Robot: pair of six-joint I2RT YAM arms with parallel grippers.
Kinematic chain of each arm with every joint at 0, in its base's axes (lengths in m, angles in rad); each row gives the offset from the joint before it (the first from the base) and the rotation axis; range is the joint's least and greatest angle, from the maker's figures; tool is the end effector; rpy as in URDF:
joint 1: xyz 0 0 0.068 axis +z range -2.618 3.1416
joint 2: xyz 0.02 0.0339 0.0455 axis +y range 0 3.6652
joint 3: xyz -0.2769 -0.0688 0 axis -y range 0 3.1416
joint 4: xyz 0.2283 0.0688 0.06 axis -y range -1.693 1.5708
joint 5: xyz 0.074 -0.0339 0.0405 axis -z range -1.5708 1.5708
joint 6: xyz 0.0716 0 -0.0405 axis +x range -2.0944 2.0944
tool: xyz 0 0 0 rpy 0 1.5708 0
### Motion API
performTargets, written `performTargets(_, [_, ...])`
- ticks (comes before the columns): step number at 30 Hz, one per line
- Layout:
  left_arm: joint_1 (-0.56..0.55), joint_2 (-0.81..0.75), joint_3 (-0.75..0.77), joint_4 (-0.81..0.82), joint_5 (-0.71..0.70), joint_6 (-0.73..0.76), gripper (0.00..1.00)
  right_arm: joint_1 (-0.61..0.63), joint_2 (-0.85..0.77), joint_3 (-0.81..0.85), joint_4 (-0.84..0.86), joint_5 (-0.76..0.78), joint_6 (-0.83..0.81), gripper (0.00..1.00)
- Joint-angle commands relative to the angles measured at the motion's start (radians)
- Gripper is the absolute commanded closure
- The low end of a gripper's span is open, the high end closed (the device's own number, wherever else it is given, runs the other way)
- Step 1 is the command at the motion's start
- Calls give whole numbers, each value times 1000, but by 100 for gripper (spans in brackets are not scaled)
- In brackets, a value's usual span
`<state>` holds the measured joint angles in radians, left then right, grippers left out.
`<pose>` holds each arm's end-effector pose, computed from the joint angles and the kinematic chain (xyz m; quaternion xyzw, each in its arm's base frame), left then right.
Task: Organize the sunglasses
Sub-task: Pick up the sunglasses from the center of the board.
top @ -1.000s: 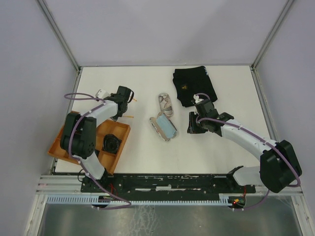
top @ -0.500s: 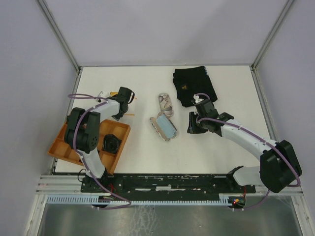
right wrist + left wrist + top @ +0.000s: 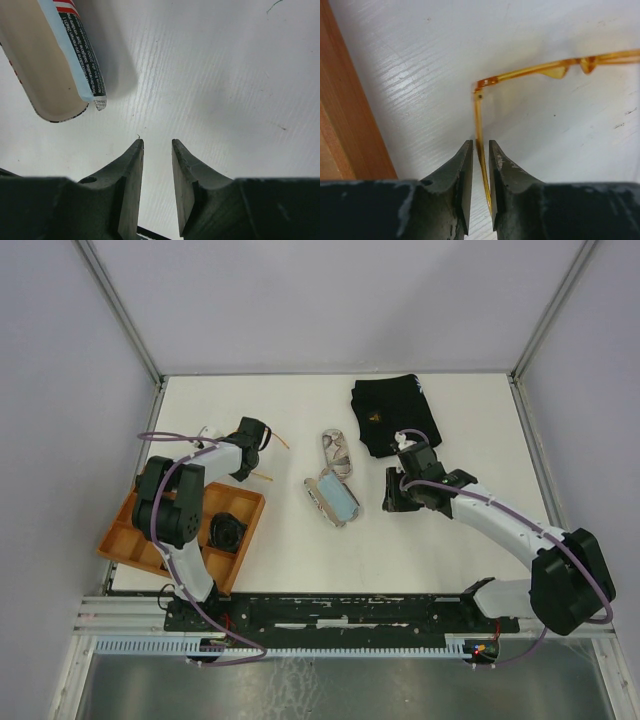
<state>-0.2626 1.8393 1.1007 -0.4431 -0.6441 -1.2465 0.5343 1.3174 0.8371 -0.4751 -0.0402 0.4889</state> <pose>0.3515 -0.0500 0.1497 -0.4935 0.7914 0.1006 0.3463 0.2264 0.1373 0.2104 -0.0277 0.9525 0.1649 0.2547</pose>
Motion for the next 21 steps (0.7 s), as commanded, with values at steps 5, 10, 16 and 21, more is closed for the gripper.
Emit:
performTargets(5, [8,-39,48,38,-38,53,86,0,-99,7,-17,47,-12,62])
performTargets(10, [7,-93,67,43,-39,112,97,1,-179,-11,-17,74,-17,62])
performTargets(16, [5,-209,28,119,8,231,97,1,-323,-38,-9,132,-17,62])
performTargets(21, [-15,-317,-8,209,159,433,97,0,-454,-52,-11,181,-3,62])
